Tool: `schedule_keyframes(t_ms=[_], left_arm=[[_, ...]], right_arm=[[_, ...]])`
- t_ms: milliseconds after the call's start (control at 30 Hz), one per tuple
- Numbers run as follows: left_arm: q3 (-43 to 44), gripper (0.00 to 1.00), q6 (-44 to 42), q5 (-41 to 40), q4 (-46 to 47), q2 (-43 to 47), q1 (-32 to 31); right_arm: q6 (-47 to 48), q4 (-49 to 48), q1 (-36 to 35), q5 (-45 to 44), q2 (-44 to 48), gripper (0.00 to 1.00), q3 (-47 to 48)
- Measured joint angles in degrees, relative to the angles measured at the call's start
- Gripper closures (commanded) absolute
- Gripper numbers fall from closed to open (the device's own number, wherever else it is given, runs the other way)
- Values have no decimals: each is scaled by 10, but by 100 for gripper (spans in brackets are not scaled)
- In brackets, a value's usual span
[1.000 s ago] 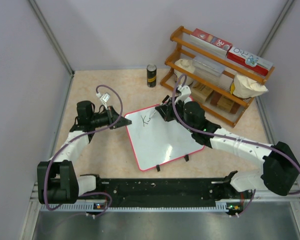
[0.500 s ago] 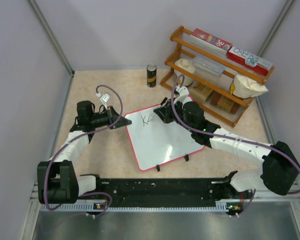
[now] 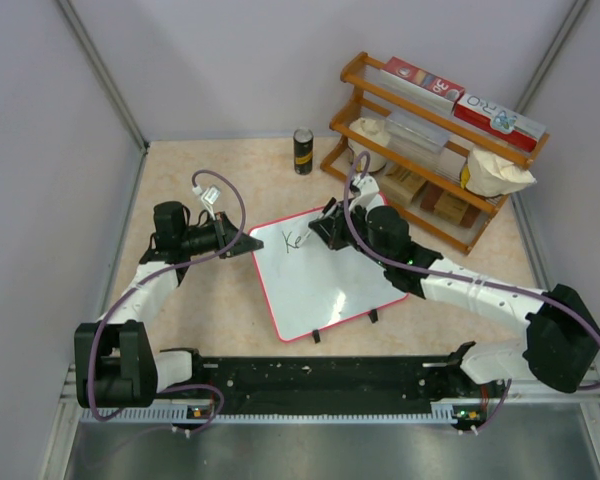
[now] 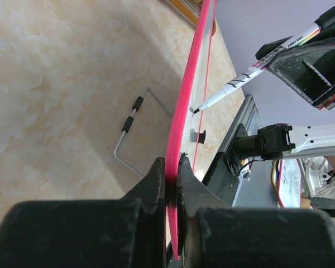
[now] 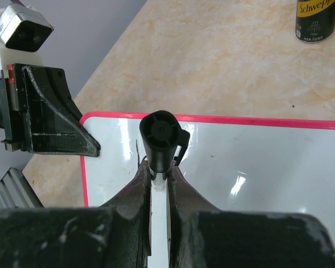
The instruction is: Write a sentence on the whiteboard
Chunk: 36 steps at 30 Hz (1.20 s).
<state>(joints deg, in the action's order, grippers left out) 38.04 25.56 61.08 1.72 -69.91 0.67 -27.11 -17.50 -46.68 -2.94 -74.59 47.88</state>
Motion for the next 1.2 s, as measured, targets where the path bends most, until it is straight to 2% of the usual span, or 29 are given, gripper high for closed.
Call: schedule_keyframes(t_ms=[833, 1200], left_arm=[[0, 100, 0, 0, 0, 0, 0], [0, 100, 0, 1, 0, 0, 0]], right_arm=[[0, 14, 9, -17, 9, 100, -1], [1, 15, 17, -34, 63, 100, -1]])
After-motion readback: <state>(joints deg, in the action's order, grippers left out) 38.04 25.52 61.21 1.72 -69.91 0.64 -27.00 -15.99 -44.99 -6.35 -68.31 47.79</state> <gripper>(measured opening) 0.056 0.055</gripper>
